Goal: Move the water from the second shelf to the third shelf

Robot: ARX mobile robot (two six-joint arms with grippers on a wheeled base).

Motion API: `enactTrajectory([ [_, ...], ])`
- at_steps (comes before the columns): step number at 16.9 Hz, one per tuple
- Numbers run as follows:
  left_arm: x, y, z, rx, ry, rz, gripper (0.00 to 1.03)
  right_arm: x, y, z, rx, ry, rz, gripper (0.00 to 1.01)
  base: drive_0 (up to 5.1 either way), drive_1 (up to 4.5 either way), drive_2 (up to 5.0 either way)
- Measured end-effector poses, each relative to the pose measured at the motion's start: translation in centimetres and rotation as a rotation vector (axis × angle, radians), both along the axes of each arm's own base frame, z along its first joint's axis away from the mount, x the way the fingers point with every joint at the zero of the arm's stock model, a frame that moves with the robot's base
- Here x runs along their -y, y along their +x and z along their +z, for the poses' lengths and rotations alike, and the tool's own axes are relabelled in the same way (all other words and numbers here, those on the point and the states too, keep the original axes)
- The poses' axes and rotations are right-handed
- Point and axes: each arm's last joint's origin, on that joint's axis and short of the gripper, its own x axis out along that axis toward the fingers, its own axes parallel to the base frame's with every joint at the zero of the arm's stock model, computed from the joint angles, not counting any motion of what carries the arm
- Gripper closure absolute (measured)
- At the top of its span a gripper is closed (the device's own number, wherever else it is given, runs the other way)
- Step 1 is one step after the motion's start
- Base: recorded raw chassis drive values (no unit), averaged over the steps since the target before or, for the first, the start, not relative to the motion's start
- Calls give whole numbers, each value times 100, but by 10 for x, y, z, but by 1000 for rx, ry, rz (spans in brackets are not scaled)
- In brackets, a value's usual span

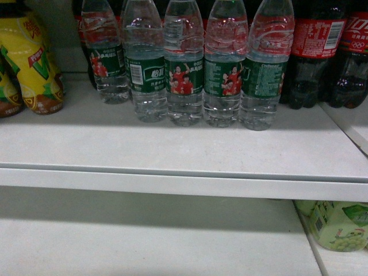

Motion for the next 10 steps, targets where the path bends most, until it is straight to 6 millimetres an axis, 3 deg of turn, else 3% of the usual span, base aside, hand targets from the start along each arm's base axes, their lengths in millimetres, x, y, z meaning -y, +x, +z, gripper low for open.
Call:
enactTrajectory([
  [10, 0, 0, 0, 2, 0, -1, 5, 0, 0, -1, -1, 0, 1, 62, 0, 0, 0],
])
